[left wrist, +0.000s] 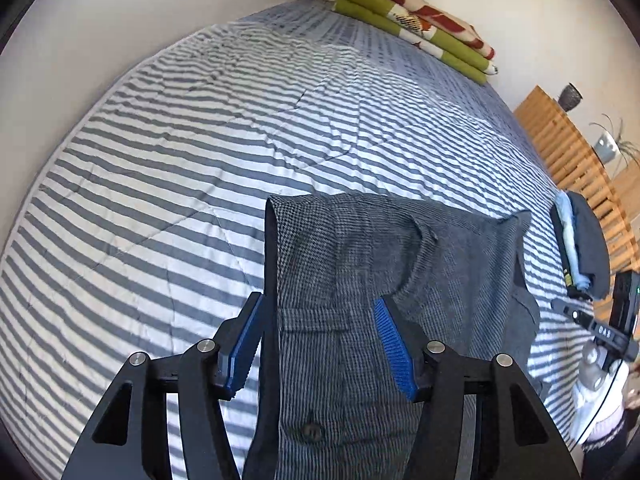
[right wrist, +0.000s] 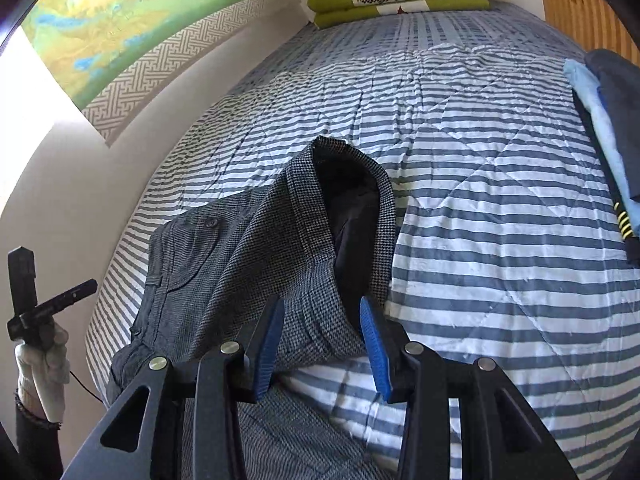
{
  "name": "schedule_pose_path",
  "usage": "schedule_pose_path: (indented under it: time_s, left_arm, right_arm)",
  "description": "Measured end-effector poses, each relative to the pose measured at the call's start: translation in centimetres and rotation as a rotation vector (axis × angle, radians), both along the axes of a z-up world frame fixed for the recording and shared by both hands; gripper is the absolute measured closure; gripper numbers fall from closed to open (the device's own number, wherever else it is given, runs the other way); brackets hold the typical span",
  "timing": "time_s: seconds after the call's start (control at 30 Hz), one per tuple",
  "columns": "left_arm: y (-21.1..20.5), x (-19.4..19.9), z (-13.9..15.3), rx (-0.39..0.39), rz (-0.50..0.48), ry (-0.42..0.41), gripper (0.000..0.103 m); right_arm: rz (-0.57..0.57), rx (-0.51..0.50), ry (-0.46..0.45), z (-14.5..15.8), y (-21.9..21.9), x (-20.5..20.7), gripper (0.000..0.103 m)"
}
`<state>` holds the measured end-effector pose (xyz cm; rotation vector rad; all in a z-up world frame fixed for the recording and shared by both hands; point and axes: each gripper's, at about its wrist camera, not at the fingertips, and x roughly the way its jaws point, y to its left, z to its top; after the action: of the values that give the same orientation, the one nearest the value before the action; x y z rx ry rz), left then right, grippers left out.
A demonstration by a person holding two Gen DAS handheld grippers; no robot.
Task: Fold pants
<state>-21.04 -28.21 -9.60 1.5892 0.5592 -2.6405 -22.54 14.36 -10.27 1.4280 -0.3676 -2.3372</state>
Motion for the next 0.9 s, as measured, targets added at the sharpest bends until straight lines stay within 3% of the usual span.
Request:
schedule_pose_path:
  time_s: [0.17, 0.2, 0.23, 0.3, 0.53, 0.6, 0.8, 0.9]
  left_arm:
    - [-2.6, -3.7, -4.3, 0.172, 0.122, -0.016, 0.045]
    - [-2.9, -4.0, -4.6, 0.196, 0.121, -0.006, 0.054]
    - [-2.9, -4.4, -4.7, 0.197, 0.118, 0.0, 0.075]
    - [-2.6, -4.7, -4.7, 0.16, 0.099, 0.009, 0.095]
    - [-1.4, -4.5, -3.3, 0.069, 0.088, 0.042, 0.097]
    - [-1.3, -4.3, -3.0, 0.055, 0.094, 0.046, 0.097]
    - [-1.1, -3.9, -2.7, 0.022, 0.097, 0.044, 0.097]
    - [-0.7, -4.0, -2.9, 0.013, 0.083, 0.038, 0.097]
  right_arm:
    - [-0.001, -0.021, -0.046, -2.7, -0.4, -2.2, 0.066]
    - [0.002, -0.021, -0.049, -3.0, -0.4, -2.4, 0.064]
    - [0.005, -0.027, -0.052, -3.2, -0.3, -2.5, 0.063]
    - [0.016, -0.05, -0.061, -3.6, -0.2, -2.7, 0.062]
    - [0.091, -0.101, -0.102, -4.7, -1.0, -2.9, 0.062]
    - [0.114, -0.05, -0.078, -4.2, -1.7, -2.1, 0.099]
    - [0.147, 0.053, 0.057, -0.7, -0.3, 3.3, 0.1]
    - [0.217, 0.166, -0.029, -2.7, 0.3, 6.0, 0.097]
